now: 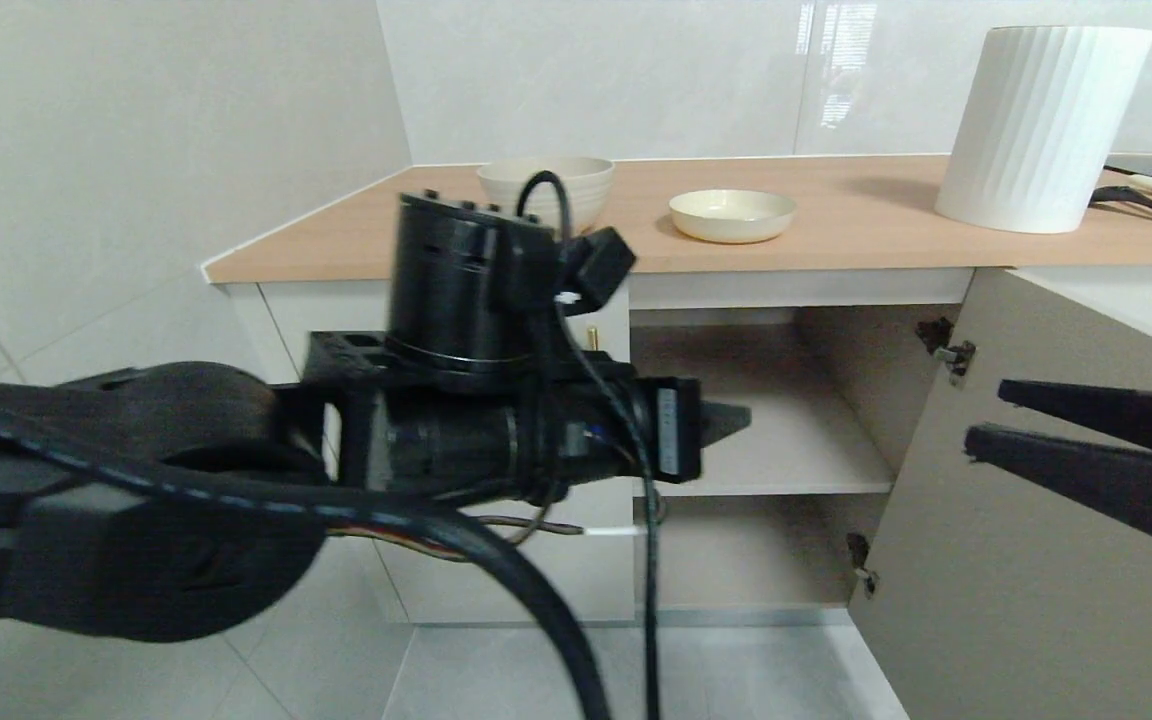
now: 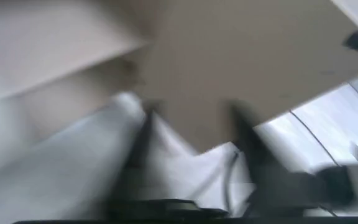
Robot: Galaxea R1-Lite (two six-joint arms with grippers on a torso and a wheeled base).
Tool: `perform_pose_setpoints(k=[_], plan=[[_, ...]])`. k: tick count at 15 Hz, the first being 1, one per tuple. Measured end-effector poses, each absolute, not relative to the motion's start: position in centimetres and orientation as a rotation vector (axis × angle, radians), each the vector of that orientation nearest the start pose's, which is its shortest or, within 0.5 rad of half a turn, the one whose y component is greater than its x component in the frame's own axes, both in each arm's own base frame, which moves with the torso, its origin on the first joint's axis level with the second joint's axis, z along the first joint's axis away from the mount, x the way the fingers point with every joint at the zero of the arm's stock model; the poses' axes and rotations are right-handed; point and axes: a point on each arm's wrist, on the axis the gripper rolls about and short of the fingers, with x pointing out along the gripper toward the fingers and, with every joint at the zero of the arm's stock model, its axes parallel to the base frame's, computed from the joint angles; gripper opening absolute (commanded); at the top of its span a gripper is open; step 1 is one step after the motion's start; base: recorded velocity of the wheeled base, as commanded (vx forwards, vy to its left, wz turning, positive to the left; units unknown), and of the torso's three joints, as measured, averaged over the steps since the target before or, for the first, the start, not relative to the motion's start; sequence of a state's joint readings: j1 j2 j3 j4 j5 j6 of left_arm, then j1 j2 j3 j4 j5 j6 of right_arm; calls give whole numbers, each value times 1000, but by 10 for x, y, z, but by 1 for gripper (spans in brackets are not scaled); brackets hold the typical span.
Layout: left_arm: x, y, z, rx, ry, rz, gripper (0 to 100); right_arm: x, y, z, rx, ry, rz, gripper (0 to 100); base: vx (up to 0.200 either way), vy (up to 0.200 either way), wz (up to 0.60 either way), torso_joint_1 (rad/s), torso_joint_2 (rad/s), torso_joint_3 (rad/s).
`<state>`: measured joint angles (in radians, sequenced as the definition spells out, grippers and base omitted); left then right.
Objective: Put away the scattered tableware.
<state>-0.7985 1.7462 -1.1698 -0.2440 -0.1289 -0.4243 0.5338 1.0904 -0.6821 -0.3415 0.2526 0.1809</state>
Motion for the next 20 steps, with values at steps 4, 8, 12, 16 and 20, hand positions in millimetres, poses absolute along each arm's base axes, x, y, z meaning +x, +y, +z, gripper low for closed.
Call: perform_pose_setpoints(k=[4,8,12,16,20], plan=[[224,-159,239,-248,422,-700,100,174,109,265,152,118,774,100,0,0,0,0,0,0],[200,-120,241,-197,283,-731,100,196,121,258,141,187,746,100,0,0,0,0,0,0],[199,-109,244,-202,262,-690,100,201,125,253,137,208,739,100,0,0,0,0,0,0],[198,-107,245,-204,254,-688,100,201,128,249,135,221,742,100,0,0,0,0,0,0],[197,-106,247,-205,247,-688,100,198,131,247,131,227,760,100,0,0,0,0,0,0]])
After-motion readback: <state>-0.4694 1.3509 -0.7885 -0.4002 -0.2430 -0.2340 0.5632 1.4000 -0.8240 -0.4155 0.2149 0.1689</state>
